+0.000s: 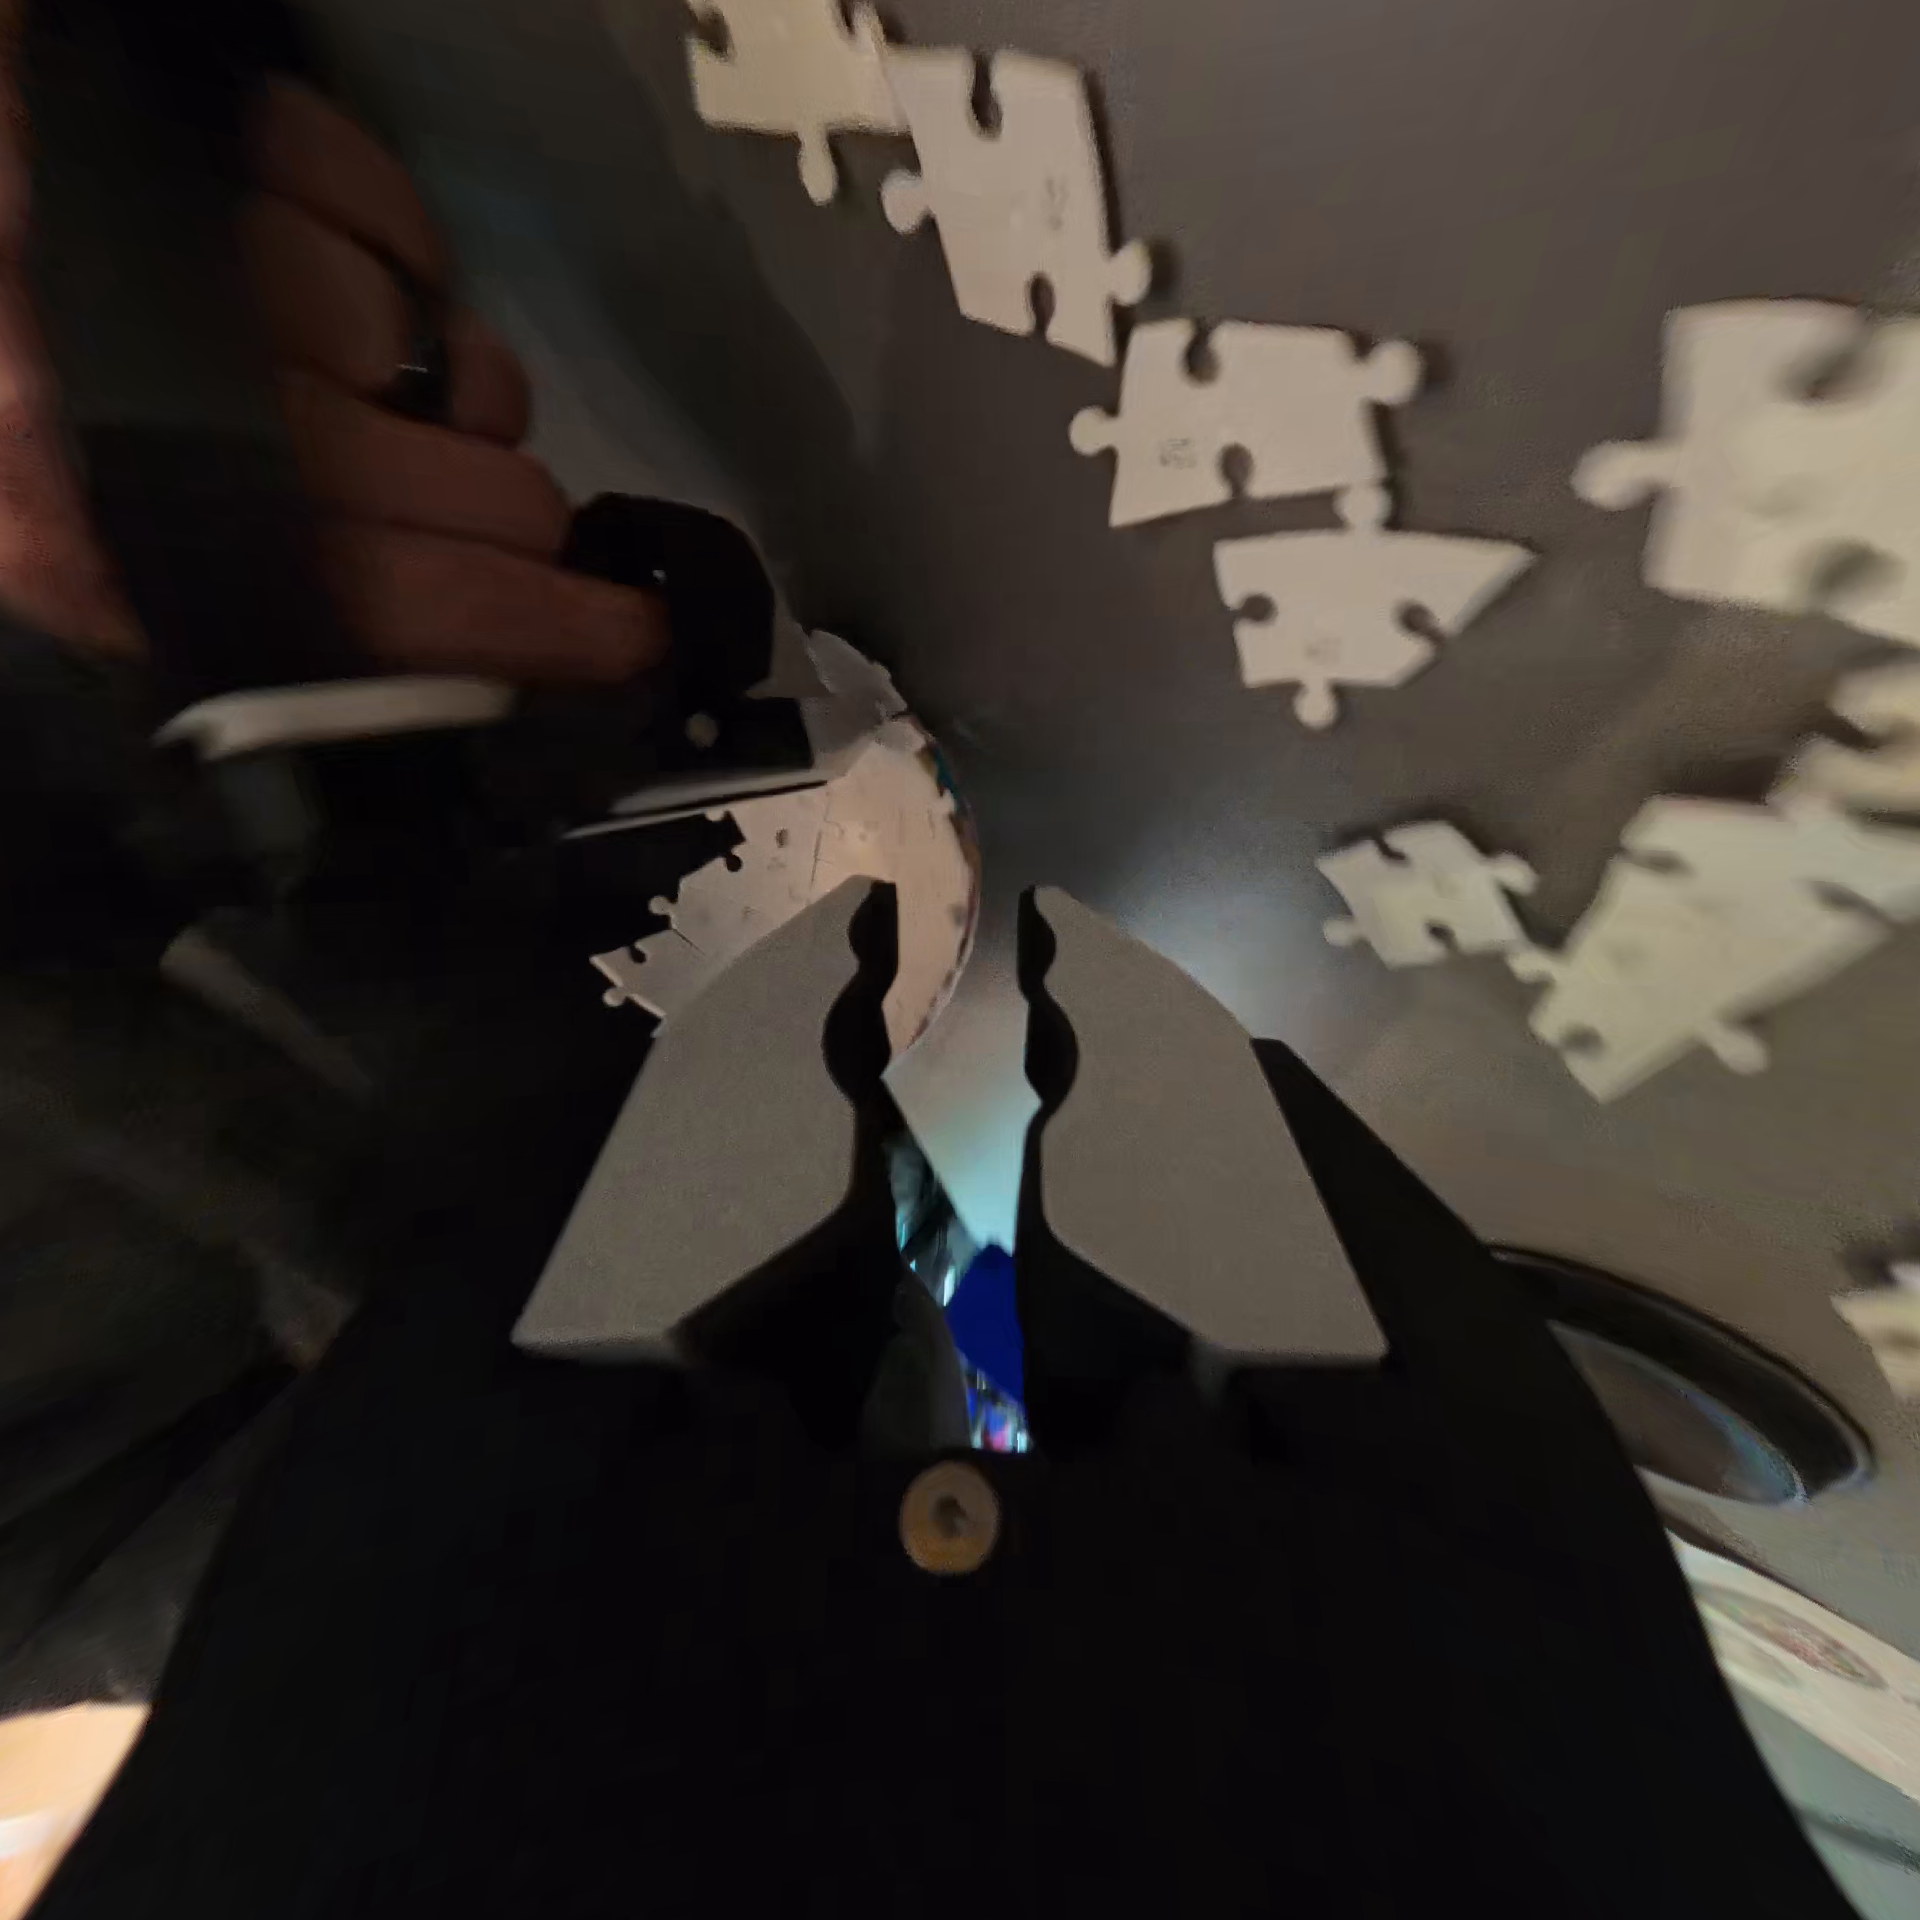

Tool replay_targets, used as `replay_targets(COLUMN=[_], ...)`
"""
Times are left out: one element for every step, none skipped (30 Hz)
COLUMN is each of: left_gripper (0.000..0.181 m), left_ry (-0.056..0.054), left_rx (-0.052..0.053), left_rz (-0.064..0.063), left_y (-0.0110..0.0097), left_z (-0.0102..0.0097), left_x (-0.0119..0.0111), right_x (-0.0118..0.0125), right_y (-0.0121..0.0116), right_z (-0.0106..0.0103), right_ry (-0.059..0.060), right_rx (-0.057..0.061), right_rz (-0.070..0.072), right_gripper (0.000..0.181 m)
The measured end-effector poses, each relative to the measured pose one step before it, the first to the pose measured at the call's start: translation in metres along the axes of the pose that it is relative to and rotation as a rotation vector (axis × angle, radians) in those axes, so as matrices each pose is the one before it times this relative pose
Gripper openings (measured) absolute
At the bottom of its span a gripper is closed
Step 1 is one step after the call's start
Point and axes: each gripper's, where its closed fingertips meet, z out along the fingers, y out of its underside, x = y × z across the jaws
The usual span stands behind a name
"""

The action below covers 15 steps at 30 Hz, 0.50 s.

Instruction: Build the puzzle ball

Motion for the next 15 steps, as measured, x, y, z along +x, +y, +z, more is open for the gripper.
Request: replay_targets(left_gripper=[0.000, 0.000, 0.000, 0.000, 0.000, 0.000, 0.000, 0.000, 0.000, 0.000, 0.000, 0.000, 0.000, 0.000, 0.000], left_ry=[-0.0035, -0.0041, -0.0052, -0.0075, -0.0102, -0.0112, -0.0108, -0.0109, -0.0123, -0.0135, -0.0145, -0.0143, -0.0151, -0.0175, -0.0206], left_rx=[0.0048, 0.0058, 0.0076, 0.0111, 0.0131, 0.0122, 0.0103, 0.0058, 0.0013, 0.0007, 0.0013, 0.0028, 0.0046, 0.0051, 0.0048], left_rz=[-0.0038, -0.0064, -0.0064, -0.0061, -0.0046, -0.0065, -0.0092, -0.0039, -0.0027, -0.0031, -0.0017, -0.0054, -0.0081, -0.0097, -0.0082], left_y=[-0.00010, -0.00003, -0.00017, -0.00020, -0.00011, -0.00011, -0.00005, 0.00029, 0.00019, -0.00004, 0.00005, -0.00011, 0.00004, -0.00013, -0.00005], left_z=[0.00000, 0.00006, -0.00009, 0.00002, 0.00001, -0.00005, 0.00011, -0.00002, 0.00006, 0.00000, 0.00006, 0.00007, 0.00004, 0.00004, 0.00011], left_x=[-0.00001, 0.00004, -0.00007, -0.00006, 0.00003, -0.00008, 0.00005, 0.00020, -0.00004, 0.00003, -0.00015, -0.00006, -0.00008, -0.00016, -0.00006], right_x=[-0.00068, -0.00048, -0.00007, -0.00017, -0.00231, -0.00517, -0.00687, -0.00596, -0.00523, -0.00582, -0.00825, -0.01057, -0.01222, -0.01286, -0.00865], right_y=[-0.00027, 0.00021, 0.00057, 0.00166, 0.00362, 0.00645, 0.00864, 0.01372, 0.02015, 0.02555, 0.02858, 0.02749, 0.02486, 0.02162, 0.01901], right_z=[-0.01698, -0.01818, -0.01868, -0.01892, -0.01831, -0.01628, -0.01312, -0.00965, -0.00750, -0.00510, -0.00400, -0.00274, -0.00158, 0.00091, 0.00338], right_ry=[0.0125, 0.0341, 0.0578, 0.0744, 0.0700, 0.0553, 0.0445, 0.0434, 0.0393, 0.0288, 0.0079, -0.0096, -0.0200, -0.0232, 0.0054], right_rx=[0.1046, 0.1213, 0.1362, 0.1515, 0.1590, 0.1615, 0.1638, 0.1466, 0.1077, 0.0787, 0.0549, 0.0443, 0.0435, 0.0360, 0.0255], right_rz=[-0.0049, -0.0090, -0.0139, -0.0141, -0.0088, 0.0001, 0.0107, 0.0241, 0.0280, 0.0370, 0.0484, 0.0601, 0.0694, 0.0580, 0.0456], right_gripper=[0.022, 0.024, 0.025, 0.027, 0.028, 0.028, 0.028, 0.028, 0.030, 0.031, 0.034, 0.036, 0.036, 0.037, 0.039])
